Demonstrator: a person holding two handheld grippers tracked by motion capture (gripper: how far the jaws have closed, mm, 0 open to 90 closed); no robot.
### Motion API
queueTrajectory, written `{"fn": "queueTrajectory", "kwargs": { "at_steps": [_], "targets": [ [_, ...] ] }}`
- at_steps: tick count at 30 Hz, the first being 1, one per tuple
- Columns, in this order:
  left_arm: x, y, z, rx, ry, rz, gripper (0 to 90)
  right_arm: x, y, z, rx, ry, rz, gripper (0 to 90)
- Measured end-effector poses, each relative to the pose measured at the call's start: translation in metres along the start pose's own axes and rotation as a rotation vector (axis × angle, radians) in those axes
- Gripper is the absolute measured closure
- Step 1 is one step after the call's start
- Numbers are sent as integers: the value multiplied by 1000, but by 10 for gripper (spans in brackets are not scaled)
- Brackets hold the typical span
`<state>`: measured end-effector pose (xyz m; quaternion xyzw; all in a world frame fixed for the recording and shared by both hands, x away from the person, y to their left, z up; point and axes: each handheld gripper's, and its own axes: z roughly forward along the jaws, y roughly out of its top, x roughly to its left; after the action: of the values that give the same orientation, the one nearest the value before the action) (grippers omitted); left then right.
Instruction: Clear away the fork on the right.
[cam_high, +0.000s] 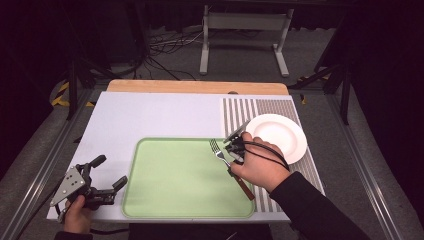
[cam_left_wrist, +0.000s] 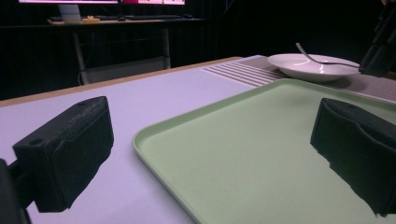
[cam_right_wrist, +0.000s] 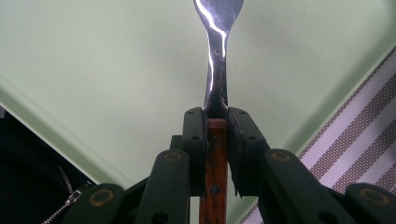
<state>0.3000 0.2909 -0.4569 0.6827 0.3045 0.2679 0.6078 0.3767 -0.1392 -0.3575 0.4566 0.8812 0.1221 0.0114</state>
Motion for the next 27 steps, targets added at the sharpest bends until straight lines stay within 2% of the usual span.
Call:
{"fn": "queueTrajectory", "kwargs": {
  "at_steps": [6, 13, 27],
  "targets": [
    [0, 0, 0, 6, 0, -1, 1, 2, 0, 16, 30, -1, 18, 781],
    [0, 0, 0, 9, -1, 0, 1, 3, 0, 24, 48, 1, 45, 781],
    [0, 0, 0, 4, 0, -1, 1, 4, -1, 41, 92, -4, 60, 780]
  ]
}}
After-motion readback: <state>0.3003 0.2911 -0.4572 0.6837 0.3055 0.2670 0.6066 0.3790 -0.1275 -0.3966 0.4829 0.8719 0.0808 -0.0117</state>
